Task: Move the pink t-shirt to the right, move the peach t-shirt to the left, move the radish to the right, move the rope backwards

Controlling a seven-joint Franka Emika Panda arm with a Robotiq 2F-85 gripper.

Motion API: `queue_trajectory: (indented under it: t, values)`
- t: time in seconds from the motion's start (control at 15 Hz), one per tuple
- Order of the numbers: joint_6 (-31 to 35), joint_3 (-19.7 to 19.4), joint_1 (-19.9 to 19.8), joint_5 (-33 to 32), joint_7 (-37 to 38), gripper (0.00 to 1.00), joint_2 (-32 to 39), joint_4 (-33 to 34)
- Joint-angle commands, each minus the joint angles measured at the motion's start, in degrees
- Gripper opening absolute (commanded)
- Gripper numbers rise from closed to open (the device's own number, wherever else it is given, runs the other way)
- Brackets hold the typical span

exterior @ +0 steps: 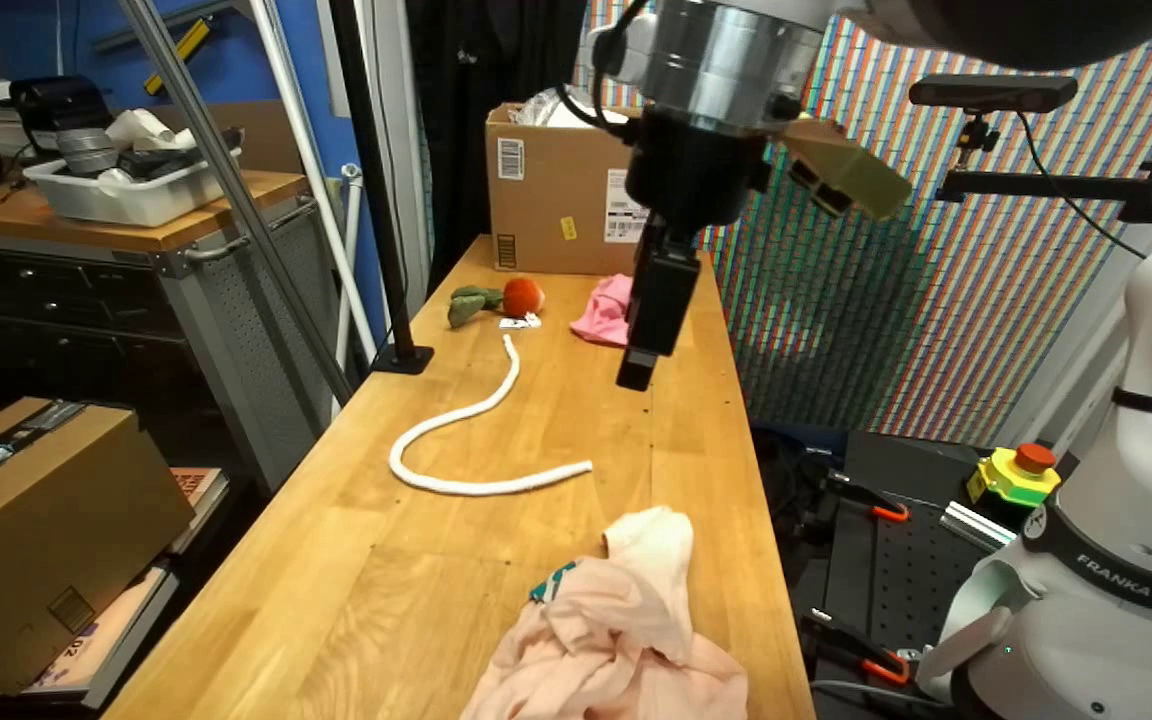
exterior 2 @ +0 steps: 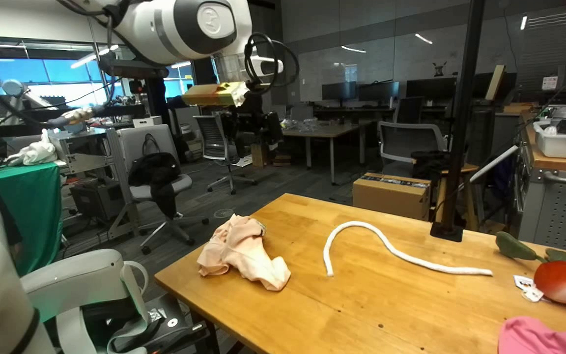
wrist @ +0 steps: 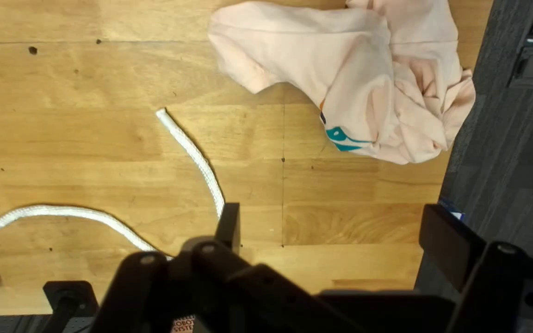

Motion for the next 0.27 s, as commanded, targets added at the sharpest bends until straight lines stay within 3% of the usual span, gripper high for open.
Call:
queue_trajectory:
  t: [0.0, 0.07, 0.2]
  values:
    - [3.2, -0.2, -0.5, 0.2, -1.4, 1.0, -14.5, -11.8]
    - [0.1, 0.5, -0.7, 0.4, -0.3, 1.0, -6.2, -5.0]
    - [0.9, 0.3, -0.6, 0.4, -0.4, 1.0, -11.3, -9.0]
